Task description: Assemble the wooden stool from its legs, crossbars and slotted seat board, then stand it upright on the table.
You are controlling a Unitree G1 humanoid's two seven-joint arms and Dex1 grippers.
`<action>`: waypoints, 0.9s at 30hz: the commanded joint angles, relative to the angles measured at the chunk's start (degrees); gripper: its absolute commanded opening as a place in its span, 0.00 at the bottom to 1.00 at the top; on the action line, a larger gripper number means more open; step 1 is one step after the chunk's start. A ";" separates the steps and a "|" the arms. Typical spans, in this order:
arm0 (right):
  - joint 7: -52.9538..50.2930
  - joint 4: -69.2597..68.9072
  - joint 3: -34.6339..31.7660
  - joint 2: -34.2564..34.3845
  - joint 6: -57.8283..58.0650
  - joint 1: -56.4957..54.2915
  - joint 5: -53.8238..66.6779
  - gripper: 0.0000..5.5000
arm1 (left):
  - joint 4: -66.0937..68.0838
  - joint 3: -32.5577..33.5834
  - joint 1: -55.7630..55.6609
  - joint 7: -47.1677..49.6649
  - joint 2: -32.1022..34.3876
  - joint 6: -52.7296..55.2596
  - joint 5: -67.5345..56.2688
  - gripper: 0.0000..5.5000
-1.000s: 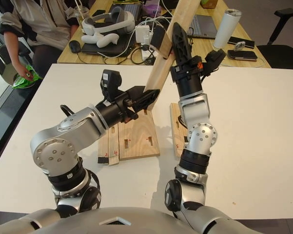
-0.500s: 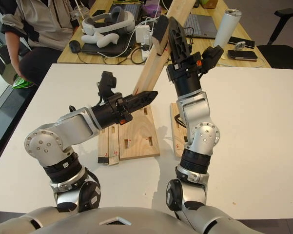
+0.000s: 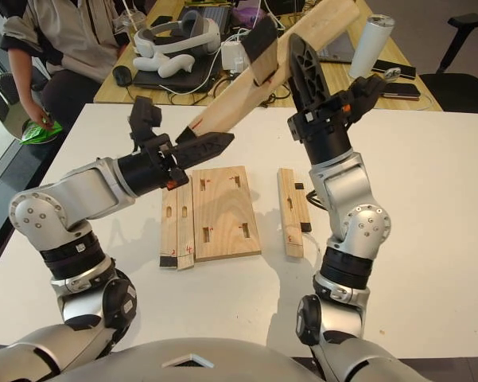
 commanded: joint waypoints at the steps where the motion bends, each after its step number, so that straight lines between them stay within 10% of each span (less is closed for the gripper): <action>1: 2.56 -4.53 3.28 -3.80 6.85 1.22 6.73 0.19 | 3.39 0.38 -1.38 3.57 4.68 -4.73 1.30 0.21; 7: 1.43 -4.78 4.47 -3.01 4.41 0.76 6.20 0.18 | -1.67 -5.61 1.55 2.69 6.28 -9.03 -9.87 0.15; 14: 0.85 -3.55 2.92 -4.48 1.20 -1.05 4.86 0.18 | -5.93 -11.06 7.81 2.63 10.91 -14.08 -6.88 0.34; 21: -6.97 -4.14 -2.87 -10.33 -2.98 -0.87 1.45 0.18 | -12.70 -23.59 18.03 1.28 22.47 -16.28 21.00 0.36; 27: -15.98 -12.31 -7.16 -23.81 4.48 12.34 8.91 0.18 | -15.10 -20.77 25.39 11.25 19.83 -24.97 41.44 0.36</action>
